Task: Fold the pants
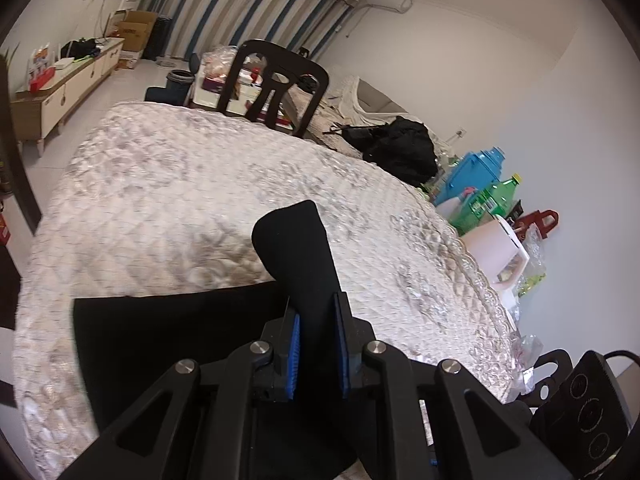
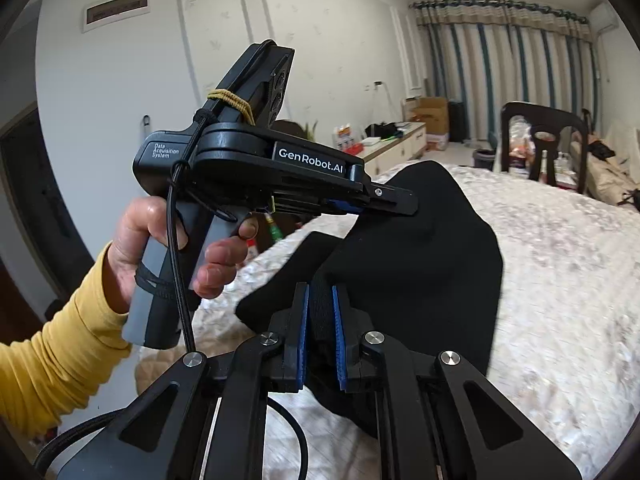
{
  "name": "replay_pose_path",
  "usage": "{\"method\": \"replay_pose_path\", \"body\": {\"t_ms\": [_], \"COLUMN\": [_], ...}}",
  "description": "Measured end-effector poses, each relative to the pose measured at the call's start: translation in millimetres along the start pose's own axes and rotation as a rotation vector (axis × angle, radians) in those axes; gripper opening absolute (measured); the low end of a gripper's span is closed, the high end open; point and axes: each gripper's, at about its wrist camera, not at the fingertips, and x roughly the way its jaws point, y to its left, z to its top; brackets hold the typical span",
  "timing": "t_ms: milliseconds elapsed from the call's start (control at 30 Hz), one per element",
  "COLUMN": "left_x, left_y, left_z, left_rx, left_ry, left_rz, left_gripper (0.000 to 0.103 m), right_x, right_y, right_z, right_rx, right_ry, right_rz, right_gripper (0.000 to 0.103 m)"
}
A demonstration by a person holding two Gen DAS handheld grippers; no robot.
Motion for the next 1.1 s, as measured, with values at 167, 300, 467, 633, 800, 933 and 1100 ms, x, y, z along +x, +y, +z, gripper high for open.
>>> {"method": "replay_pose_path", "body": {"t_ms": [167, 300, 467, 633, 800, 933, 1100], "left_x": [-12.9, -18.0, -33.3, -29.7, -22.3, -21.1, -24.3], "left_y": [30.2, 54.4, 73.8, 80.3, 87.9, 89.8, 94.0], "left_z": [-3.8, -7.2, -6.5, -10.4, -15.4, -19.1, -26.6], "left_rx": [-0.053, -0.093, -0.118, -0.102, -0.112, -0.105, -0.121], "left_ry": [-0.013, -0.014, -0.052, -0.022, -0.002, 0.012, 0.018], "left_rz": [0.003, 0.017, 0.021, 0.05, 0.071, 0.088, 0.106], "left_gripper": [0.017, 0.017, 0.017, 0.017, 0.017, 0.019, 0.024], "right_x": [27.9, 51.5, 70.6, 90.0, 107.0, 117.0, 121.4], "right_y": [3.3, -0.7, -3.4, 1.9, 6.8, 11.5, 11.9], "right_z": [6.8, 10.1, 13.6, 5.9, -2.1, -8.5, -1.9], "right_rx": [-0.011, 0.001, 0.014, 0.015, 0.029, 0.043, 0.057], "right_ry": [0.035, 0.059, 0.084, 0.121, 0.156, 0.173, 0.139], "right_rz": [0.055, 0.085, 0.125, 0.141, 0.149, 0.162, 0.17], "right_gripper": [0.011, 0.011, 0.011, 0.011, 0.011, 0.011, 0.011]}}
